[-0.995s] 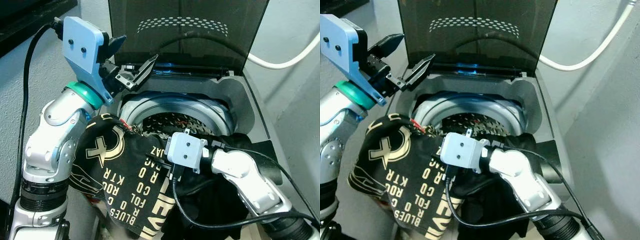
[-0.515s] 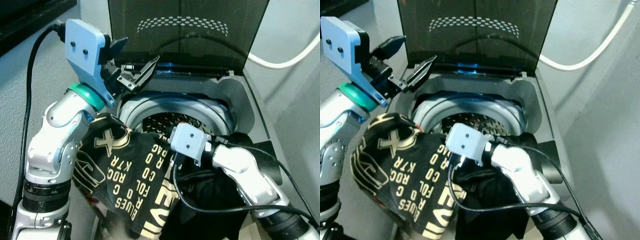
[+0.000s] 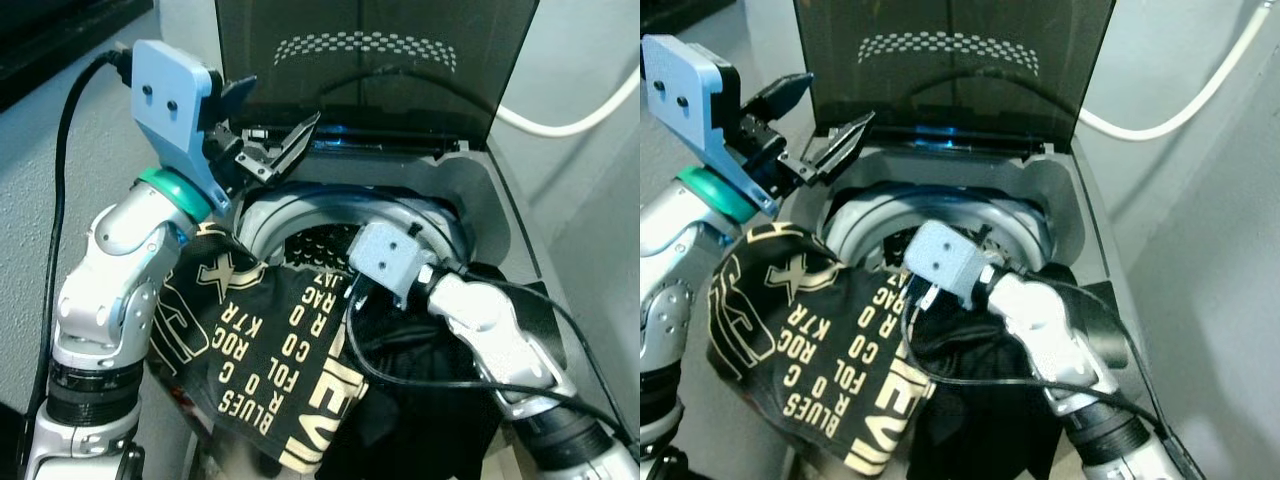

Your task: Clothes washing

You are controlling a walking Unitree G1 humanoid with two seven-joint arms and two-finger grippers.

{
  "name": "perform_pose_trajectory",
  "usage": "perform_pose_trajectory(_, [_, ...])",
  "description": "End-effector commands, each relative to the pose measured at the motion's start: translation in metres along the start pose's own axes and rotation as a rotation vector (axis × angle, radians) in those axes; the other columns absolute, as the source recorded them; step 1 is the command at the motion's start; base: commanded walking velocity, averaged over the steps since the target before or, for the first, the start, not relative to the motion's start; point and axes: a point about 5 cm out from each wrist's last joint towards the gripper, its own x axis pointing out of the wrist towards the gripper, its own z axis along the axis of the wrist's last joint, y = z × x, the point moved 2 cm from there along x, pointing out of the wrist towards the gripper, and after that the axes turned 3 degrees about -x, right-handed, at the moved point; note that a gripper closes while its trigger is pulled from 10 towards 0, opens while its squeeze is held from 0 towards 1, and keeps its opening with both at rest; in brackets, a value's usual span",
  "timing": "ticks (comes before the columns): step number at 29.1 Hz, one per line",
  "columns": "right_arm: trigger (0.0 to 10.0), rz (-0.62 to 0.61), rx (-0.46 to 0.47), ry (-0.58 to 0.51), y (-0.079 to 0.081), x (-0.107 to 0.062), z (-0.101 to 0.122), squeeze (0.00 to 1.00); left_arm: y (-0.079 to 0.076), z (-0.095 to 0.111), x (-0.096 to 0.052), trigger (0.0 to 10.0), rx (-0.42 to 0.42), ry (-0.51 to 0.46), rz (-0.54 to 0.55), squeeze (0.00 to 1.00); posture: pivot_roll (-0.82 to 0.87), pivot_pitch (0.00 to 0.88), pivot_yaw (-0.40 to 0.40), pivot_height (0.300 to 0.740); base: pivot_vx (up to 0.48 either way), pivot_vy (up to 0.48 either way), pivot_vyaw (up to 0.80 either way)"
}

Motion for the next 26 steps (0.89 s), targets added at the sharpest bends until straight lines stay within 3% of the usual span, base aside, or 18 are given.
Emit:
perform_pose_trajectory(1, [0.0, -0.269, -0.035, 0.084, -0.039, 0.000, -0.014, 0.00, 0.000, -0.003, -0.001, 10.0, 0.003, 0.010, 0.005, 0.00, 0.13, 0.055, 0.073, 0.740, 0.000, 0.000, 0.00])
perform_pose_trajectory(2, [0.0, -0.368, -0.038, 0.110, -0.052, 0.000, -0.018, 0.00, 0.000, -0.003, -0.001, 10.0, 0.003, 0.010, 0.006, 0.00, 0.13, 0.055, 0.073, 0.740, 0.000, 0.000, 0.00])
perform_pose_trajectory(3, [0.0, -0.368, -0.038, 0.110, -0.052, 0.000, -0.018, 0.00, 0.000, -0.003, -0.001, 10.0, 0.003, 0.010, 0.006, 0.00, 0.13, 0.055, 0.073, 0.740, 0.000, 0.000, 0.00])
perform_pose_trajectory(4, [1.7, -0.441, -0.047, 0.133, -0.062, -0.002, -0.020, 0.00, 0.001, -0.003, -0.001, 10.0, 0.003, 0.011, 0.008, 0.00, 0.13, 0.056, 0.072, 0.740, 0.000, 0.000, 0.00])
perform_pose_trajectory(5, [10.0, -0.538, -0.054, 0.147, -0.076, -0.006, -0.023, 0.00, 0.001, -0.003, -0.001, 10.0, 0.003, 0.011, 0.013, 0.00, 0.13, 0.056, 0.071, 0.740, 0.000, 0.000, 0.00])
perform_pose_trajectory(8, [10.0, -0.600, -0.080, 0.129, -0.086, -0.010, -0.020, 0.00, 0.001, -0.003, -0.001, 10.0, 0.004, 0.012, 0.016, 0.00, 0.13, 0.058, 0.070, 0.740, 0.000, 0.000, 0.00])
perform_pose_trajectory(10, [10.0, -0.596, -0.029, 0.084, -0.089, -0.011, -0.015, 0.00, 0.001, -0.003, -0.001, 10.0, 0.004, 0.012, 0.017, 0.00, 0.13, 0.058, 0.070, 0.740, 0.000, 0.000, 0.00])
perform_pose_trajectory(11, [10.0, -0.585, 0.040, 0.035, -0.092, -0.013, -0.012, 0.00, 0.002, -0.003, -0.002, 10.0, 0.004, 0.012, 0.018, 0.00, 0.13, 0.060, 0.068, 0.740, 0.000, 0.000, 0.00])
perform_pose_trajectory(12, [10.0, -0.585, 0.040, 0.035, -0.092, -0.013, -0.012, 0.00, 0.002, -0.003, -0.002, 10.0, 0.004, 0.012, 0.018, 0.00, 0.13, 0.060, 0.068, 0.740, 0.000, 0.000, 0.00])
perform_pose_trajectory(13, [10.0, -0.483, 0.214, -0.083, -0.091, -0.020, -0.003, 0.00, 0.002, -0.003, -0.002, 10.0, 0.004, 0.012, 0.017, 0.00, 0.13, 0.060, 0.068, 0.740, 0.000, 0.000, 0.00])
perform_pose_trajectory(16, [10.0, -0.261, 0.468, -0.251, -0.078, -0.031, 0.012, 0.00, 0.001, -0.002, -0.004, 10.0, 0.003, 0.014, 0.001, 0.00, 0.13, 0.060, 0.071, 0.740, 0.000, 0.000, 0.00])
perform_pose_trajectory(18, [10.0, -0.236, 0.502, -0.265, -0.076, -0.033, 0.014, 0.00, 0.001, -0.002, -0.004, 10.0, 0.003, 0.014, -0.003, 0.00, 0.13, 0.060, 0.071, 0.740, 0.000, 0.000, 0.00])
perform_pose_trajectory(20, [10.0, -0.147, 0.550, -0.301, -0.068, -0.039, 0.019, 0.00, 0.000, -0.002, -0.005, 10.0, 0.002, 0.015, -0.019, 0.00, 0.12, 0.057, 0.076, 0.740, 0.000, 0.000, 0.00])
perform_pose_trajectory(21, [10.0, -0.040, 0.568, -0.313, -0.056, -0.046, 0.021, 0.00, -0.001, -0.002, -0.007, 10.0, -0.004, 0.023, -0.044, 0.00, 0.12, 0.054, 0.081, 0.740, 0.000, 0.000, 0.00])
perform_pose_trajectory(22, [10.0, -0.040, 0.568, -0.313, -0.056, -0.046, 0.021, 0.00, -0.001, -0.002, -0.007, 10.0, -0.004, 0.023, -0.044, 0.00, 0.12, 0.054, 0.081, 0.740, 0.000, 0.000, 0.00])
perform_pose_trajectory(24, [10.0, 0.139, 0.594, -0.321, -0.034, -0.058, 0.025, 0.00, -0.005, -0.001, -0.013, 10.0, -0.017, 0.049, -0.111, 0.00, 0.12, 0.054, 0.081, 0.740, 0.000, 0.000, 0.00])
perform_pose_trajectory(26, [10.0, 0.282, 0.548, -0.276, -0.012, -0.066, 0.022, 0.00, -0.009, -0.001, -0.025, 10.0, -0.007, 0.097, -0.204, 0.00, 0.13, 0.051, 0.086, 0.740, 0.000, 0.000, 0.00])
